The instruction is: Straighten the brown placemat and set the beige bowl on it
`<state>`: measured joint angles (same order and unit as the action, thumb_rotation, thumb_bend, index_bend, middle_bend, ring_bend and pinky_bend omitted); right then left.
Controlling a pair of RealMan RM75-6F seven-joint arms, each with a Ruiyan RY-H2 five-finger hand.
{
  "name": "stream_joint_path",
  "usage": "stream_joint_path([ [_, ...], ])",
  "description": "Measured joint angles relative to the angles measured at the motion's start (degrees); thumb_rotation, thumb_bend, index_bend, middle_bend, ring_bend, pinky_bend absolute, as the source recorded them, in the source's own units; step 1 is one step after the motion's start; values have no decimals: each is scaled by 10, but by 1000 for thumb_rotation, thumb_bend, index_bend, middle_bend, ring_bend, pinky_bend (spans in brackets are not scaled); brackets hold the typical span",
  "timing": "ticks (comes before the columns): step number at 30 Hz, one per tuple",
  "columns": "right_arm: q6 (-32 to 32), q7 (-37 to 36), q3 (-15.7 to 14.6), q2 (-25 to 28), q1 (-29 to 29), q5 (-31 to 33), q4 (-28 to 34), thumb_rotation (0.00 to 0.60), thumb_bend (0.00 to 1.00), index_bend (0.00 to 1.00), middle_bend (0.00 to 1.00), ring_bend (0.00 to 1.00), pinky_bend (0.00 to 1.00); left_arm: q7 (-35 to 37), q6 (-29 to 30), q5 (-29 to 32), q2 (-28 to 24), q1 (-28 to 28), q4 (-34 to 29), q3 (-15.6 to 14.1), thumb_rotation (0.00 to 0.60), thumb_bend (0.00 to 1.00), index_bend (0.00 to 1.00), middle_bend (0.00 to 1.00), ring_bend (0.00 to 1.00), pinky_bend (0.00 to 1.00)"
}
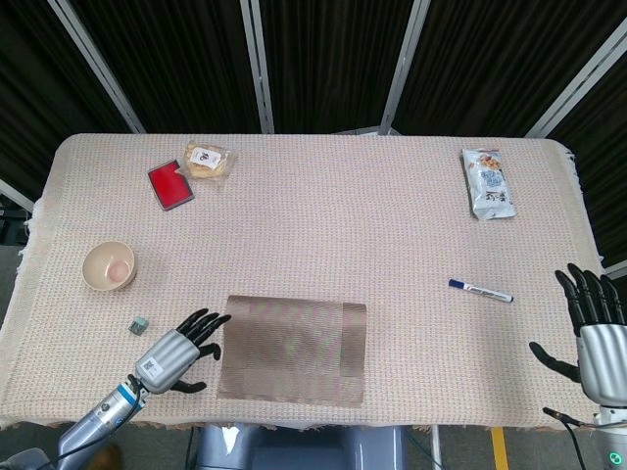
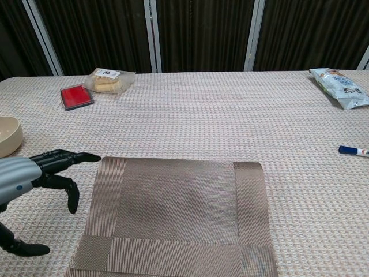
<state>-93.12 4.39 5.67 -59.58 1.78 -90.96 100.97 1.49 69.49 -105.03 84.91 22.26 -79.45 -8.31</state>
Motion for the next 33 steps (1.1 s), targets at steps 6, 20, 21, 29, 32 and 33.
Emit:
stream_joint_path([
  [6, 0, -2, 0, 1, 0, 1, 0, 600, 0, 0, 0, 0, 0, -3, 3, -13, 30, -1, 39, -15, 600, 0, 468, 0, 0, 0],
  [20, -1, -8, 2, 4, -1, 3, 0, 600, 0, 0, 0, 0, 0, -8, 18, -22, 82, 8, 87, -17, 600, 0, 487, 0, 0, 0],
  [21, 0, -9, 2, 4, -1, 4, -1, 600, 0, 0, 0, 0, 0, -10, 16, -21, 84, 9, 88, -17, 600, 0, 487, 0, 0, 0],
  [29, 0, -11, 3, 5, 0, 6, -1, 600, 0, 0, 0, 0, 0, -12, 10, -12, 83, 14, 85, -20, 600, 0, 487, 0, 0, 0],
  [32, 0, -11, 3, 5, 0, 6, -1, 600, 0, 0, 0, 0, 0, -12, 11, -12, 78, 15, 80, -24, 600, 0, 487, 0, 0, 0],
  [33, 0, -11, 3, 5, 0, 6, -1, 600, 0, 0, 0, 0, 0, -13, 12, -13, 75, 16, 78, -25, 600, 0, 487, 0, 0, 0],
])
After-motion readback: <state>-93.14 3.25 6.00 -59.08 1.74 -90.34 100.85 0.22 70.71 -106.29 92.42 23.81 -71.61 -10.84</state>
